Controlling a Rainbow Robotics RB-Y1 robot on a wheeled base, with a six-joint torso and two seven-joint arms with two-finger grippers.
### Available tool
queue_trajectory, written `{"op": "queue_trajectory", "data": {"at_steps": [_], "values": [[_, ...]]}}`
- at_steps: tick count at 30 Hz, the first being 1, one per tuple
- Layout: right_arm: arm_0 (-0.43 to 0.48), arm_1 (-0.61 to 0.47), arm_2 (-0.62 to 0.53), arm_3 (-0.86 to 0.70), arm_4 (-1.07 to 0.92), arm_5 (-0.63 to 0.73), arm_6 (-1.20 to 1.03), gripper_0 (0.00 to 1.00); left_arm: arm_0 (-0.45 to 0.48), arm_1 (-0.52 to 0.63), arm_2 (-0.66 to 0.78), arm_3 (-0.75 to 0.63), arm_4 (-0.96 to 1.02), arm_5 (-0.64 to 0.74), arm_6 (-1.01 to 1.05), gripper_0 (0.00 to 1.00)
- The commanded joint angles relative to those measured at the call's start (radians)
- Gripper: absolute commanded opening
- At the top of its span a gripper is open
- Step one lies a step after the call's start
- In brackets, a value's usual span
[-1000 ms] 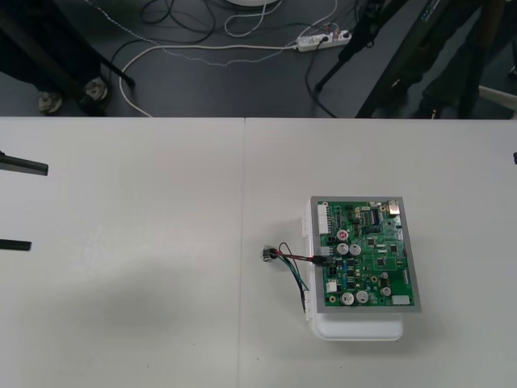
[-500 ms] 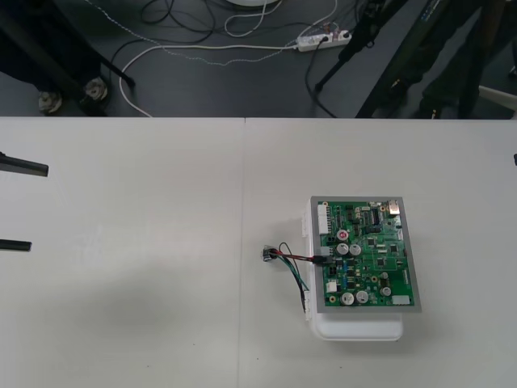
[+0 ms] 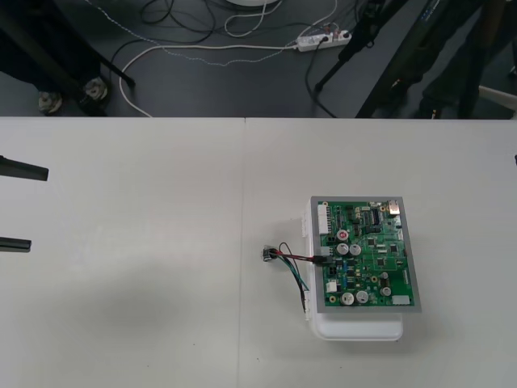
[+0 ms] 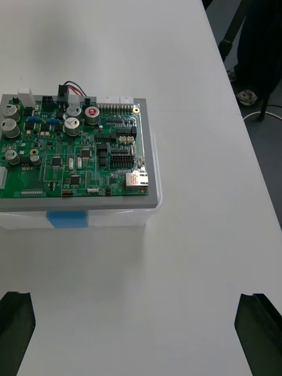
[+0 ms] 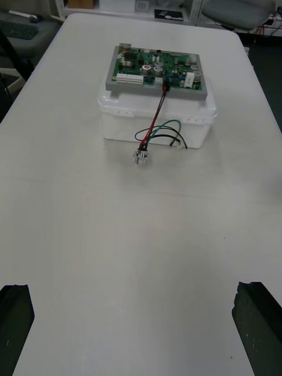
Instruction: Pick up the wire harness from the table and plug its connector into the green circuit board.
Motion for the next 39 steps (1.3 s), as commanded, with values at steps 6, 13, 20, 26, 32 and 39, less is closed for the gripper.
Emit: {"op": "queue_trajectory", "data": {"at_steps": [6, 13, 20, 26, 32, 39], "values": [[0.012, -0.024, -0.011, 0.002, 0.0, -0.007, 0.034, 1.0, -0.01, 0.037, 0.019, -0.028, -0.006, -0.043, 0.007, 1.0], [0.012, -0.024, -0.006, 0.003, -0.002, -0.007, 0.024, 1.0, -0.01, 0.037, 0.019, -0.028, -0.006, -0.043, 0.007, 1.0], [0.012, -0.024, -0.006, 0.003, -0.002, -0.007, 0.024, 1.0, -0.01, 0.037, 0.019, -0.028, -0.006, -0.043, 0.007, 1.0], [0.012, -0.024, -0.006, 0.003, -0.002, -0.007, 0.024, 1.0, -0.01, 0.037, 0.019, -0.028, -0.006, -0.043, 0.007, 1.0], [0.012, -0.024, -0.006, 0.003, -0.002, -0.007, 0.024, 1.0, -0.01, 0.037, 0.019, -0.028, -0.006, -0.043, 0.007, 1.0], [0.012, -0.024, -0.006, 0.003, -0.002, -0.007, 0.024, 1.0, -0.01, 0.037, 0.019, -0.028, -0.006, -0.043, 0.007, 1.0]]}}
